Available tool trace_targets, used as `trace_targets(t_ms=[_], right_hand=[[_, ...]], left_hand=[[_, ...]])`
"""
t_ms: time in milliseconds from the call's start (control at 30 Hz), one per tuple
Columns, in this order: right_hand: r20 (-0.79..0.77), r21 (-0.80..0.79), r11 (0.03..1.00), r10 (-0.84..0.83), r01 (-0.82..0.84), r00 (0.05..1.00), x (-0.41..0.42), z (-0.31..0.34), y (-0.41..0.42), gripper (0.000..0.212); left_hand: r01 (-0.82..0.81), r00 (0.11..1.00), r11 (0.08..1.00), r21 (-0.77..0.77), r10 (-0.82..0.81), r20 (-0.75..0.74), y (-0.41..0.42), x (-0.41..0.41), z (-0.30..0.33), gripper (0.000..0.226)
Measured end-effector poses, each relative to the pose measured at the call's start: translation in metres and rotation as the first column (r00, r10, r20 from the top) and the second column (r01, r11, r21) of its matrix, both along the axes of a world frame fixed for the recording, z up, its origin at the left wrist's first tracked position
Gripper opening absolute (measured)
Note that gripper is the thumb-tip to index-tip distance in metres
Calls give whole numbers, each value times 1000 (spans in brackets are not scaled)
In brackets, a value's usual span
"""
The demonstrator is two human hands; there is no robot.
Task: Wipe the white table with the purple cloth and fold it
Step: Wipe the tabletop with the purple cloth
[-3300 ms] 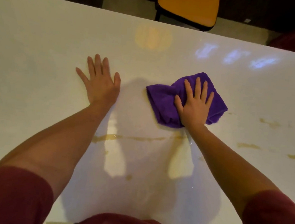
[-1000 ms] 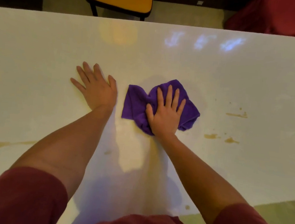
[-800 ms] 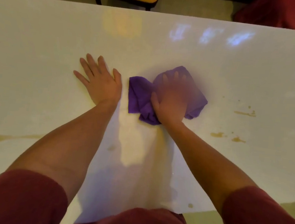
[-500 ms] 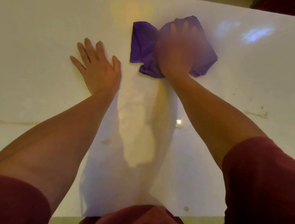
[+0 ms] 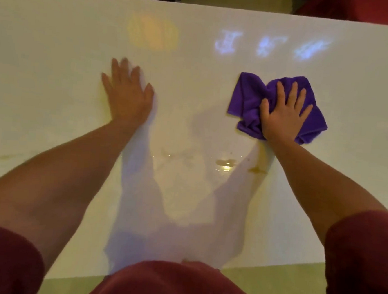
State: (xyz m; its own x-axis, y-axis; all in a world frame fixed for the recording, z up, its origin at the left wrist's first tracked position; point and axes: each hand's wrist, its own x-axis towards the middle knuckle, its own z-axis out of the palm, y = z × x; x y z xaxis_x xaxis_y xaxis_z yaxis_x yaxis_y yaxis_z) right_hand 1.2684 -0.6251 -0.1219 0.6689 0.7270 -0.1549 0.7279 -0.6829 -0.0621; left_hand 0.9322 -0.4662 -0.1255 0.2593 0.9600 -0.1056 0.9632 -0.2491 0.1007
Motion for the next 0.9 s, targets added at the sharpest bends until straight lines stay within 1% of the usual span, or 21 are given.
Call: trace_targets(t_ms=[67,133,200,267,333,400,500,567,633,700,767,800,833,900], right_hand=[[-8,10,999,-38,38,999,8,0,-9,73],[-9,32,999,-20,20,1000,-8,-3,-29,72],[6,60,997,42,-42,999,-39,-8,-66,70],[42,107,989,96,-100,994,-65,-13,-105,67],[48,116,986,116,-121,992,-77,-19,-124,66],[51,112,986,118,-124,992,-78,-21,-123,67],[52,133,974,179,-184,983,-67,-22,-104,70],[27,136,965,224,-226,974,-53,-19,-83,71],[-20,126,959,258,-254,966,-37,-15,-59,74],[-35,103,959,269,-264,963,-26,-13,-43,74],[-59,117,957,274,-266,960,-21,-10,-49,74],[-63,129,954,279,-269,958,-29,-10,-59,72],[-55,138,951,287,-277,956,-43,-10,-73,71],[-11,132,934,336,-331,942,-83,-12,-100,69]], left_hand=[[-32,999,997,-72,33,19,-29,51,-2,69],[-122,992,990,-72,124,16,-44,80,-5,74],[-176,984,984,-36,176,7,-47,87,-11,75],[-195,981,981,6,195,-12,-44,88,-17,76],[-204,979,979,16,204,-16,-43,88,-21,76],[-207,978,978,21,207,-4,-43,88,-21,77],[-203,979,979,21,203,8,-44,89,-22,76],[-205,977,978,-30,206,51,-43,83,-15,75],[-194,955,978,-80,207,214,-43,66,-2,71],[-191,911,981,-45,194,364,-55,35,15,67],[-214,904,975,60,174,391,-86,-10,30,64],[-251,900,963,93,197,388,-105,-37,33,63],[-312,890,945,102,254,378,-125,-67,31,63],[-460,852,885,69,419,314,-160,-129,21,63]])
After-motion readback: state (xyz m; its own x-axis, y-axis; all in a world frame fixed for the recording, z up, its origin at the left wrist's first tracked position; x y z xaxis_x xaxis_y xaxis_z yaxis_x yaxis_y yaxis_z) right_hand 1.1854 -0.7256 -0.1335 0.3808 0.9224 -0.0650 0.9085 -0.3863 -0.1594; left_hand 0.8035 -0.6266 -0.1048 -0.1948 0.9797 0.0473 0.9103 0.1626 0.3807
